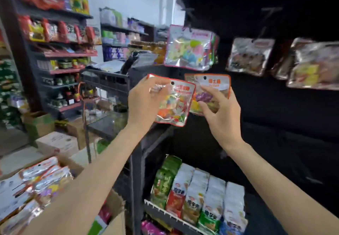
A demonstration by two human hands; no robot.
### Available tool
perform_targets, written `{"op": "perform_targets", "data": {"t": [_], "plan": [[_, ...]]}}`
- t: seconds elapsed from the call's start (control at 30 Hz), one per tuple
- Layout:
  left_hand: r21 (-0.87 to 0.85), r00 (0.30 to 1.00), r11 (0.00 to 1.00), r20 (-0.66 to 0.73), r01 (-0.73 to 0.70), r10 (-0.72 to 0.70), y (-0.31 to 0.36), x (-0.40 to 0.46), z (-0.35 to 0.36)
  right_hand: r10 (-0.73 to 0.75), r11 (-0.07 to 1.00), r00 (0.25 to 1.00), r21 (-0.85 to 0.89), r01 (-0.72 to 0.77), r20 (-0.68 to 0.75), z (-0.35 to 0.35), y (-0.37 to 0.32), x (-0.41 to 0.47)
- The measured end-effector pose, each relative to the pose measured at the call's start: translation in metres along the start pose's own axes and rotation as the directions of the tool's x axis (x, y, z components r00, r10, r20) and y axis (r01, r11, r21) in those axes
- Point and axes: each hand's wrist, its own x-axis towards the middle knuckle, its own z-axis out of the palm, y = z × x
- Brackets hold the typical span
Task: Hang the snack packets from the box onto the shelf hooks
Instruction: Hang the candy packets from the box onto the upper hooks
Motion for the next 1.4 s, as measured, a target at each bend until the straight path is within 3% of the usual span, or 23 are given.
{"op": "perform_targets", "data": {"t": [0.17,0.33,0.47,0.67,0.93,1.4], "plan": [[-0.26,0.997,0.965,0.076,0.043,-0.024,0.078,0.016,0.065,0.022,0.997,0.995,-0.072,-0.029,-0.099,-0.09,0.018,0.015],[-0.355,0.991,0.934,0.136,0.05,-0.002,0.12,0.046,0.103,0.143,0.977,0.969,-0.13,-0.171,-0.202,-0.139,0.033,0.04],[-0.315,0.988,0.949,0.149,0.008,0.041,0.135,0.069,0.126,0.184,0.969,0.948,-0.114,-0.22,-0.26,-0.154,0.034,0.055],[-0.375,0.976,0.92,0.217,0.114,-0.032,0.141,0.094,0.148,0.178,0.957,0.951,-0.179,-0.227,-0.254,-0.155,0.037,0.065],[-0.4,0.974,0.912,0.228,0.093,0.0,0.144,0.095,0.157,0.231,0.939,0.935,-0.191,-0.287,-0.269,-0.165,0.05,0.068],[-0.301,0.976,0.949,0.218,0.097,-0.03,0.125,0.1,0.17,0.181,0.942,0.954,-0.236,-0.238,-0.238,-0.161,0.06,0.073]]}}
